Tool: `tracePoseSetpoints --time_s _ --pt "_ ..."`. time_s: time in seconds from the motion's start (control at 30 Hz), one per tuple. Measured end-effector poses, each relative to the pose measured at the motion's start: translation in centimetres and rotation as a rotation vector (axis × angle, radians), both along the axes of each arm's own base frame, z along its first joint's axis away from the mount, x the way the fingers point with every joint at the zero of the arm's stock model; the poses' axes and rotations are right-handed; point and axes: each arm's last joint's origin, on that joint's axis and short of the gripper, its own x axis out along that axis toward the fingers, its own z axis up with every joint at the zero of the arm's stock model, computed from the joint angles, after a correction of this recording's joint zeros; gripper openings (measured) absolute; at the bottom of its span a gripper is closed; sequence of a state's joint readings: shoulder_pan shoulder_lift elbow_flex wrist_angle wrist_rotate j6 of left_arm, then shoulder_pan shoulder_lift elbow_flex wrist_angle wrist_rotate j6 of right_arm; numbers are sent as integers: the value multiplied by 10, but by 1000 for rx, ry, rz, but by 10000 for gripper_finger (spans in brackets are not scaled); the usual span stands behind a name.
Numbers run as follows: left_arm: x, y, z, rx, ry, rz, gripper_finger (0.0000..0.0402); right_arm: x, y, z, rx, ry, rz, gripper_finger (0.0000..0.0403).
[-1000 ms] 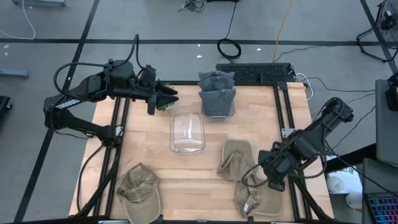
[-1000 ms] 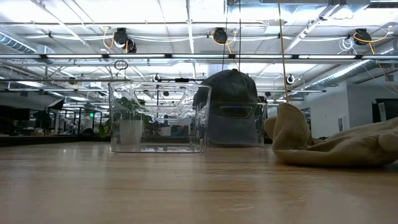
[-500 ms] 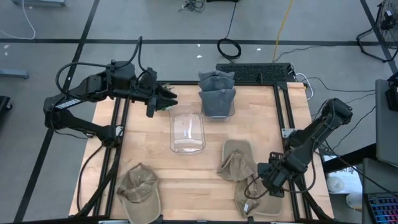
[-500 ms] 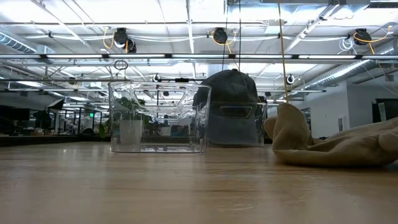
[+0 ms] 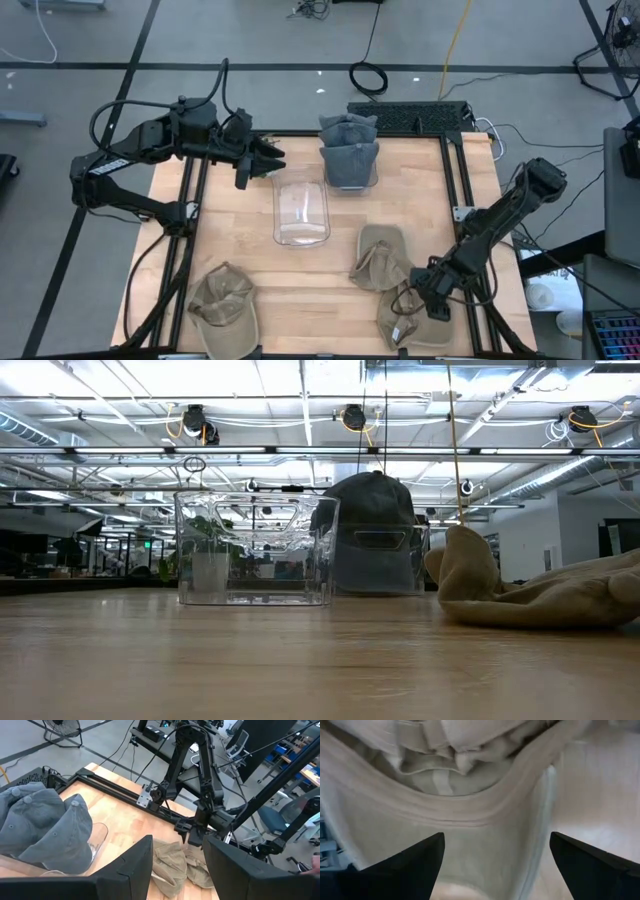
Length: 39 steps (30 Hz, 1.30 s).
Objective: Pick & Place hat
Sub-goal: Put the bottom right brown cap into the left transparent bin
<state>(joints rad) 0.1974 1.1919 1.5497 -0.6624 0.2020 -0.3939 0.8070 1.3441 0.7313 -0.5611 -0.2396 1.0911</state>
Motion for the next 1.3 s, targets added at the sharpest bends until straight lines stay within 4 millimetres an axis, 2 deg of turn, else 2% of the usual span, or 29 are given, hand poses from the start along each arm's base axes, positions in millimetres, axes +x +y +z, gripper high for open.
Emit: tracePoseSetpoints --time_s 0.17,0.3,0.43,0.6,0.67,0.8,0.97,1.3 --pt "0 0 0 0 0 0 182 -3 -1 -15 78 -11 11 329" --pt "0 0 0 -1 0 0 182 -7 -4 -25 142 16 -18 278" --pt "0 0 0 -1 0 0 182 -8 -4 -26 147 29 -23 191" --pt "0 0 0 -1 -1 0 182 -9 -4 -23 184 37 9 44" --pt "0 0 0 -3 -1 1 182 -9 -4 -22 185 34 7 14" --pt "0 0 0 -3 -1 1 182 -9 -4 -20 192 36 -12 7" --pt "0 0 0 -3 -1 1 182 -11 -6 -8 236 13 -57 3" --pt "0 0 0 -3 -1 1 182 -22 -17 46 448 -162 -70 1"
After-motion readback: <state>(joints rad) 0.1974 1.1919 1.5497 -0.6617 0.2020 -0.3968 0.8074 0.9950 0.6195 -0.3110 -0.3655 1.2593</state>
